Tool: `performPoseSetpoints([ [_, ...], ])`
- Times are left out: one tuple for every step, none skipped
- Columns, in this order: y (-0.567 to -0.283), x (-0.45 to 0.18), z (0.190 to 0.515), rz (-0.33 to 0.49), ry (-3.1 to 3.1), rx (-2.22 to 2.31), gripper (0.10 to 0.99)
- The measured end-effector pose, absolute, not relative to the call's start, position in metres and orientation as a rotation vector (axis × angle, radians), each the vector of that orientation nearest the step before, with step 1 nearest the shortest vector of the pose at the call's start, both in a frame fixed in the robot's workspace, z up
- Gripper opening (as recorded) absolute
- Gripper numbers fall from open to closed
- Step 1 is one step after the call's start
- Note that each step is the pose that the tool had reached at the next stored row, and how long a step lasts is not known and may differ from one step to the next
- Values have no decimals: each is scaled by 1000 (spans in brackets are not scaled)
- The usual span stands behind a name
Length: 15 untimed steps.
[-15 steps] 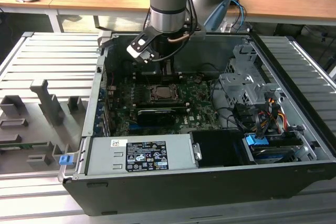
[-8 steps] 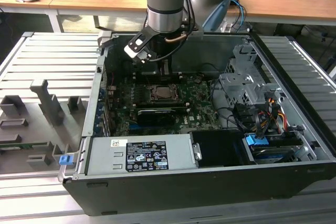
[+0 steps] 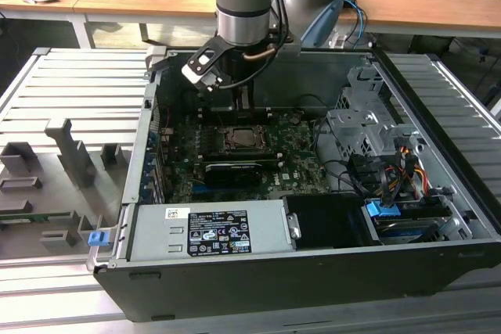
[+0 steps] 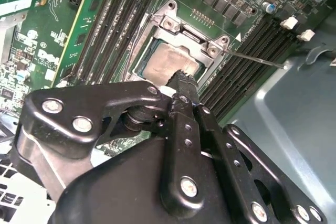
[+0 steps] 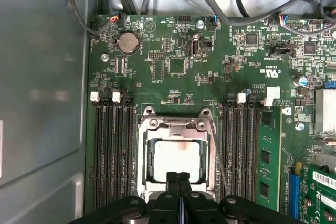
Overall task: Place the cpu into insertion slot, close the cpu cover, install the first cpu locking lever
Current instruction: 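Close the cpu cover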
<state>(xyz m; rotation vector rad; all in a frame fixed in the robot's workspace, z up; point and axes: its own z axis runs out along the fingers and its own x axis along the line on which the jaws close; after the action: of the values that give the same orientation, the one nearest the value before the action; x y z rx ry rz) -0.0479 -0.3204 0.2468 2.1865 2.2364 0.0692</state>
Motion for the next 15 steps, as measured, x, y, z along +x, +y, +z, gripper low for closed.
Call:
performPoseSetpoints([
  [-320,-48,250,69,2236,2187,106],
  [-320,-48,253,69,2236,2186,106],
  [-320,-48,255,69,2236,2187,106],
  [-320,-48,258,69,2236,2187,106],
  [-320,-48,261,69,2236,2186,106],
  [-320,-48,262,69,2236,2187,106],
  [-320,-48,262,69,2237,2186,106],
  [-320,-48,262,69,2243,2180,106],
  [-320,-48,262,68,2254,2168,106],
  [-320,-48,262,67,2285,2136,106],
  [-320,-48,262,67,2301,2119,106],
  [-320,-48,262,67,2319,2100,106],
  [-320,-48,262,67,2342,2074,106],
  [-320,-48,262,67,2363,2051,106],
  [-320,-48,262,67,2369,2044,106],
])
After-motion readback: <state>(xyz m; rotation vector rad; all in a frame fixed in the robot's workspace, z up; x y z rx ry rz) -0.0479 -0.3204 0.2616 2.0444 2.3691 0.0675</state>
